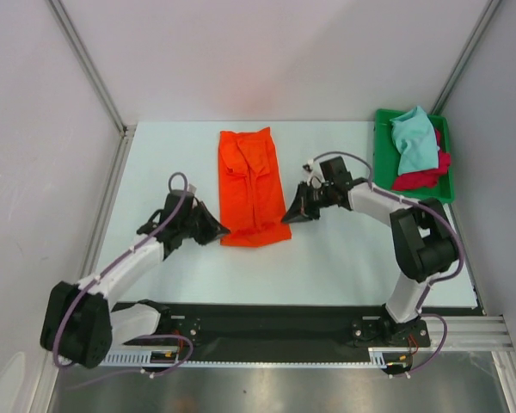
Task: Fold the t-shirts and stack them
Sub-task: Fold the tshirt
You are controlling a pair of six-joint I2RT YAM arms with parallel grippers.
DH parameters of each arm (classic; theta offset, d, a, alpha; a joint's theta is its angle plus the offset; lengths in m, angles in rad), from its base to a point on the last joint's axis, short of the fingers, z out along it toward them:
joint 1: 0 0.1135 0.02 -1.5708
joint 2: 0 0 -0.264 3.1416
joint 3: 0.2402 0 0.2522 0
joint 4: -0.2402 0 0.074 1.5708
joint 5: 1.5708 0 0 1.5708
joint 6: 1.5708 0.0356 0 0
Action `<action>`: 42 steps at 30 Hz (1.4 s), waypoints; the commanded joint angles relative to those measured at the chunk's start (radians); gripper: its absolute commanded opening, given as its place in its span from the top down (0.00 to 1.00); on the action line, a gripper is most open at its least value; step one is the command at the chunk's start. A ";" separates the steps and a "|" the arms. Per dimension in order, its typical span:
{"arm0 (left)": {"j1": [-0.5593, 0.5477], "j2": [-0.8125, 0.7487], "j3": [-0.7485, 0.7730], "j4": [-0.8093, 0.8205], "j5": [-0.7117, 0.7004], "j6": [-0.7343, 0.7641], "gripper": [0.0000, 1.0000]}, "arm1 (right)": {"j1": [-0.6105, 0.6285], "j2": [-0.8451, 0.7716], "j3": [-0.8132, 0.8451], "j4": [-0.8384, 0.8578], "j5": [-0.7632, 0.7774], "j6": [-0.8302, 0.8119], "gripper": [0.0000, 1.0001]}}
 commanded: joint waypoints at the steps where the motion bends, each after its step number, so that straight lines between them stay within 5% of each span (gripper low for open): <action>1: 0.117 0.118 0.107 0.035 0.053 0.112 1.00 | -0.038 0.102 0.162 -0.065 -0.001 -0.024 1.00; 15: 0.289 0.611 0.503 0.098 0.149 0.244 1.00 | -0.099 0.538 0.780 -0.211 -0.025 -0.011 1.00; 38: 0.347 0.896 0.764 0.065 0.268 0.299 0.99 | -0.144 0.717 0.943 -0.163 -0.088 0.062 0.99; 41: 0.353 0.924 0.796 0.027 0.258 0.317 0.96 | -0.145 0.742 0.977 -0.160 -0.091 0.079 0.95; 42: 0.355 0.936 0.807 0.013 0.260 0.322 0.88 | -0.147 0.748 0.998 -0.162 -0.090 0.082 0.92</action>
